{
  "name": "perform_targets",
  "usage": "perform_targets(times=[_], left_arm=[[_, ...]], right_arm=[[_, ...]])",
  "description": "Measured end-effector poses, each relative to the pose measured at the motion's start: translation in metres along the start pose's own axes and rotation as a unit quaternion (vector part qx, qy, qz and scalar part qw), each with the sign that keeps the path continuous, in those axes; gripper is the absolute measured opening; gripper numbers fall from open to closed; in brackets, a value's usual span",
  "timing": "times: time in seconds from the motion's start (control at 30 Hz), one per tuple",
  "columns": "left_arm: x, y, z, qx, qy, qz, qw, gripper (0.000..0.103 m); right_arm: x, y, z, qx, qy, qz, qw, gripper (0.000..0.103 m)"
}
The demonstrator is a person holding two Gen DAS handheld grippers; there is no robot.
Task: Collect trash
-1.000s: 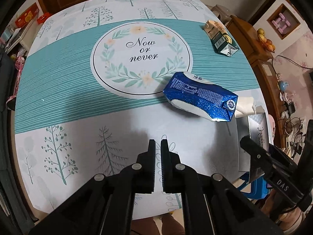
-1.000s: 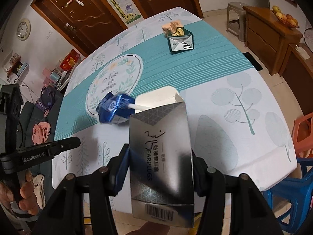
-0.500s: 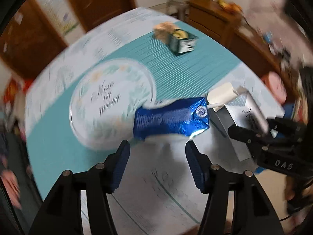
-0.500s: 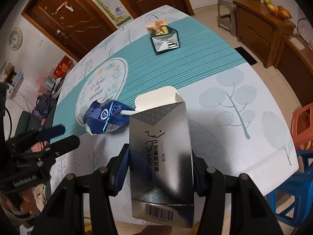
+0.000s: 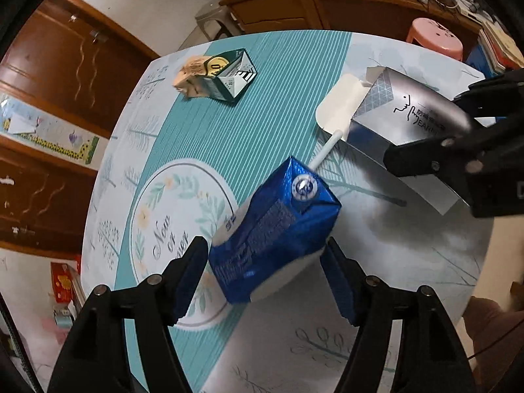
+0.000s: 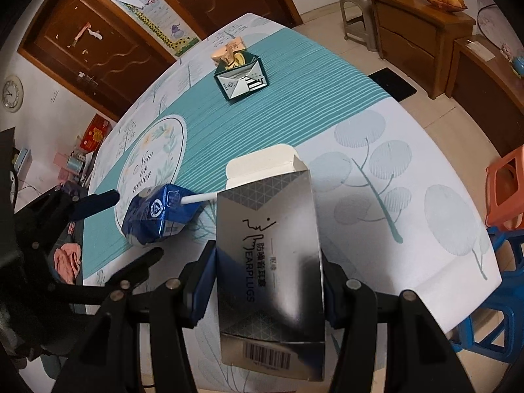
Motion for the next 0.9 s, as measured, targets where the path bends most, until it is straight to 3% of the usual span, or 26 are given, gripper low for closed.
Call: perform_targets(times=[0.17,0.3,0.57,0.77,0.9], left_arm=[[-0.013,-0.013,-0.003,-0.003,0.021,-0.002,0.9998,0.069],[-0.021,-0.022,-0.009,0.011,0.049,-0.004,0.9987,0.051],[-0.014,-0.026,-0.02,0.06,0.074,0.004,0.9954,0.046],[0.005,-0.009,-0.028,0.131,0.101,-0.003,0.9862,0.044],[0.029,0.012,-0.028,0.189,0.126,-0.004,0.9738,0.043]], right_arm=[[-0.002,-0.003,-0.001,-0.011,0.0,0.004,1.0,0.054],[-0.002,-0.004,0.0,-0.017,0.001,0.007,1.0,0.054],[0.001,-0.003,0.0,-0.023,0.0,0.011,1.0,0.054],[0.016,0.001,-0.004,-0.011,-0.007,0.015,1.0,0.054],[0.031,0.007,-0.006,0.002,-0.013,0.018,1.0,0.054]])
Point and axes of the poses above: each gripper's, at about its wrist camera, not at the fingertips, and x roughly against the way its jaws point, z to its right, y to its underside, the point moved 3 cm from there along -x, roughly the way its jaws point, and after that the axes turned 5 degrees about -z, right-handed, at the moved point
